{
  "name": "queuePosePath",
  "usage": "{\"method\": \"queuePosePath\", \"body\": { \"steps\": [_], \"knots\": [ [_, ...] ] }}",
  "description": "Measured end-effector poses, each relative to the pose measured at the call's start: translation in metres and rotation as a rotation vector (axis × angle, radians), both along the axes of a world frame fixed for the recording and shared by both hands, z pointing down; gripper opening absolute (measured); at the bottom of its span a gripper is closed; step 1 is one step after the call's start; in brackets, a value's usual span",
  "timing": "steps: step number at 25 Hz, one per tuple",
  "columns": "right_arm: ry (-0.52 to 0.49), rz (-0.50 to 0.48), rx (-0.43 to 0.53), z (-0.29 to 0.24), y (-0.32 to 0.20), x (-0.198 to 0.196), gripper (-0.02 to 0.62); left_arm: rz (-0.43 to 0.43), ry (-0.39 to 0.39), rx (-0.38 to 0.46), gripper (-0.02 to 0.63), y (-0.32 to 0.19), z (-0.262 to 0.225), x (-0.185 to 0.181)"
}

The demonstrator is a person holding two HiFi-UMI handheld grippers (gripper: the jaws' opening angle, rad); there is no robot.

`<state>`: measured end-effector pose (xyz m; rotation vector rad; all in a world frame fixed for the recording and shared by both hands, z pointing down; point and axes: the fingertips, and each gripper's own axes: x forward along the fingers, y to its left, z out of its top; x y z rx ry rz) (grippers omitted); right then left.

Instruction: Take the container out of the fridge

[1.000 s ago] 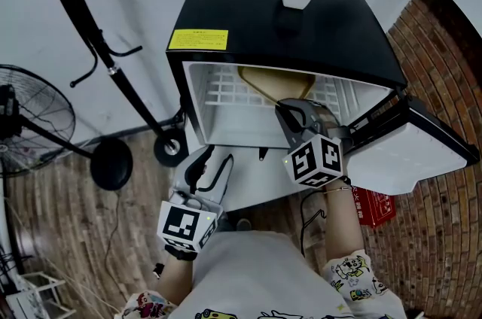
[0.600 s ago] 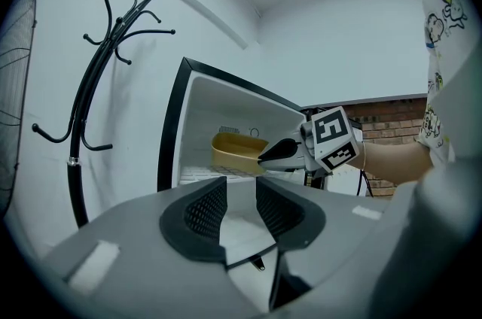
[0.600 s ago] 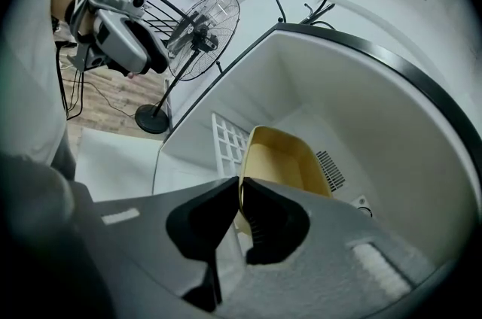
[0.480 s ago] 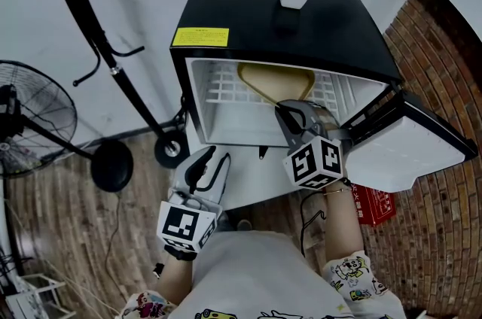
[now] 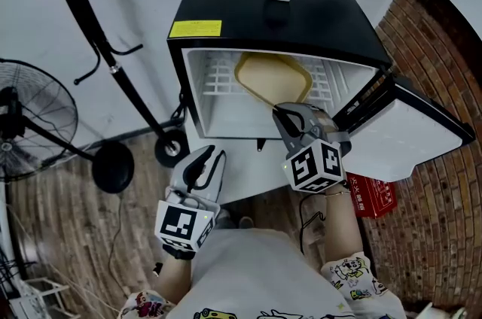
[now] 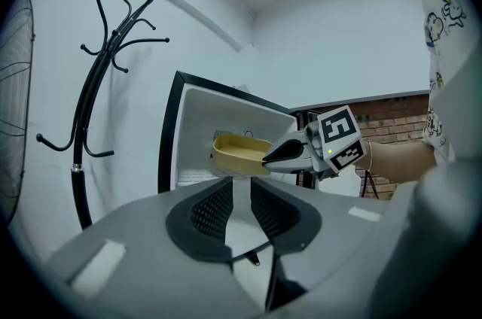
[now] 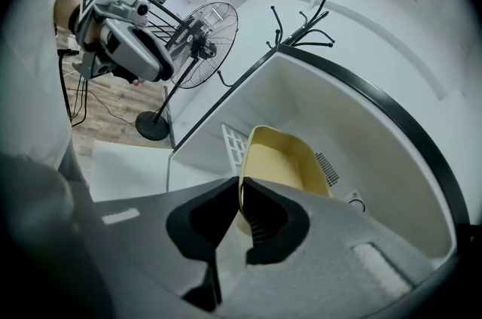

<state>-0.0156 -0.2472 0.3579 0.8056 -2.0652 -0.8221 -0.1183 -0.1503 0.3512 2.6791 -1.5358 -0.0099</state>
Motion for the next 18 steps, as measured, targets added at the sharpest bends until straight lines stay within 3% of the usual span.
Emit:
{"method": "queuePosePath", "body": {
  "steps": [18],
  "knots": [
    [-0.239,0.08,-0.135,0.017,0.071,0.036,0.02,0.033,-0.002,0.017,0.018,0.021,-0.002,0.013]
  ]
}}
